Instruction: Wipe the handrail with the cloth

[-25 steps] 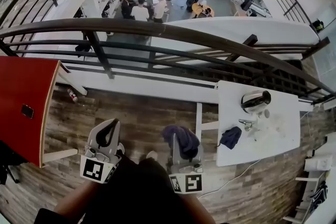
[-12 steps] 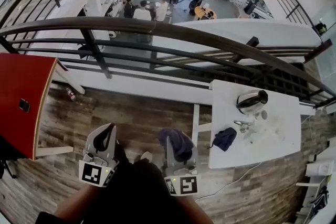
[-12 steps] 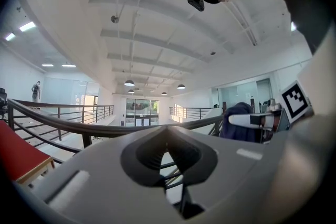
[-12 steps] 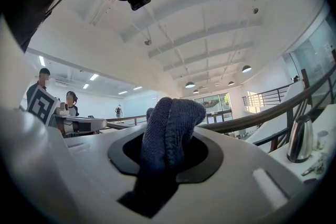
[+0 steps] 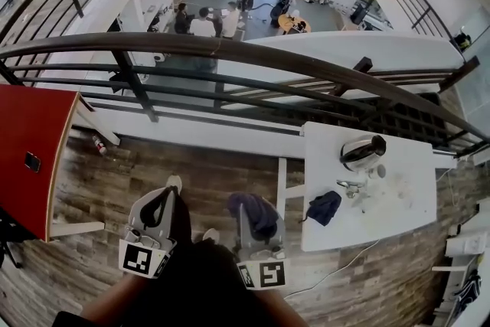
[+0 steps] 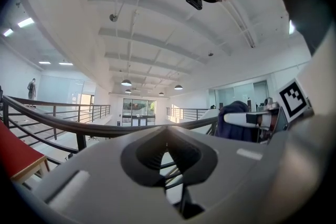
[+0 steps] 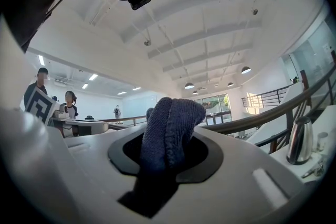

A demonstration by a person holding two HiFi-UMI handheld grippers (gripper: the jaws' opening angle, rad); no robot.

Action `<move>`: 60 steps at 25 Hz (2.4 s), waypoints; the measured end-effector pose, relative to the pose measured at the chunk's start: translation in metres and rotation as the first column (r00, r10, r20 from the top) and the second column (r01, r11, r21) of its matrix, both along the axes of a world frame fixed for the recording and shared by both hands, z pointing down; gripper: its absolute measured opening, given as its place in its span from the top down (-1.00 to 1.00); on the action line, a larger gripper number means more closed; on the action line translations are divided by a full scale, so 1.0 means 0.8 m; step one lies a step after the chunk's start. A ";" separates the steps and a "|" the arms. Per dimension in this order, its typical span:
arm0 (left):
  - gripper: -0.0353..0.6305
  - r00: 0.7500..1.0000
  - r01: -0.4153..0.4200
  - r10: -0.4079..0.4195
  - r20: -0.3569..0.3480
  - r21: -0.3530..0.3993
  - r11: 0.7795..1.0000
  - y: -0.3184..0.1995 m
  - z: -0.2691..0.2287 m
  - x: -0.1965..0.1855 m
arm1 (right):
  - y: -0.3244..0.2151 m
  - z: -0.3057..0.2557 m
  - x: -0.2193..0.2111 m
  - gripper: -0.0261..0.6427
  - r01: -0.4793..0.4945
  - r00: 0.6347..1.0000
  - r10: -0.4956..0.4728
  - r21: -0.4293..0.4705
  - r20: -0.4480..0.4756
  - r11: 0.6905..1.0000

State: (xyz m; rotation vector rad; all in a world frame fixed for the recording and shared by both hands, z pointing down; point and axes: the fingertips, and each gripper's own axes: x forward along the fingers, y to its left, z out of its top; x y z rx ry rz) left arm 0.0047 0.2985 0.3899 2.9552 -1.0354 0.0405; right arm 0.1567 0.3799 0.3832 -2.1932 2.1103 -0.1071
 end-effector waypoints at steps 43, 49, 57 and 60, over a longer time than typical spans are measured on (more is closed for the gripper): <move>0.90 0.989 0.135 -0.137 -0.055 -0.035 0.990 -0.351 -0.008 -0.078 | -0.484 -0.050 -0.118 0.55 0.262 0.963 -0.258 0.034 -0.080 0.965; 0.90 0.986 0.160 -0.160 -0.044 0.003 0.987 -0.369 -0.009 -0.092 | -0.542 -0.046 -0.138 0.55 0.316 0.947 -0.311 0.054 -0.080 0.947; 0.90 0.978 0.204 -0.202 -0.042 0.028 0.979 -0.394 -0.010 -0.113 | -0.604 -0.040 -0.169 0.55 0.358 0.932 -0.353 0.060 -0.082 0.932; 0.90 0.977 0.210 -0.209 -0.031 0.035 0.977 -0.400 -0.009 -0.120 | -0.632 -0.042 -0.179 0.55 0.369 0.928 -0.363 0.065 -0.088 0.927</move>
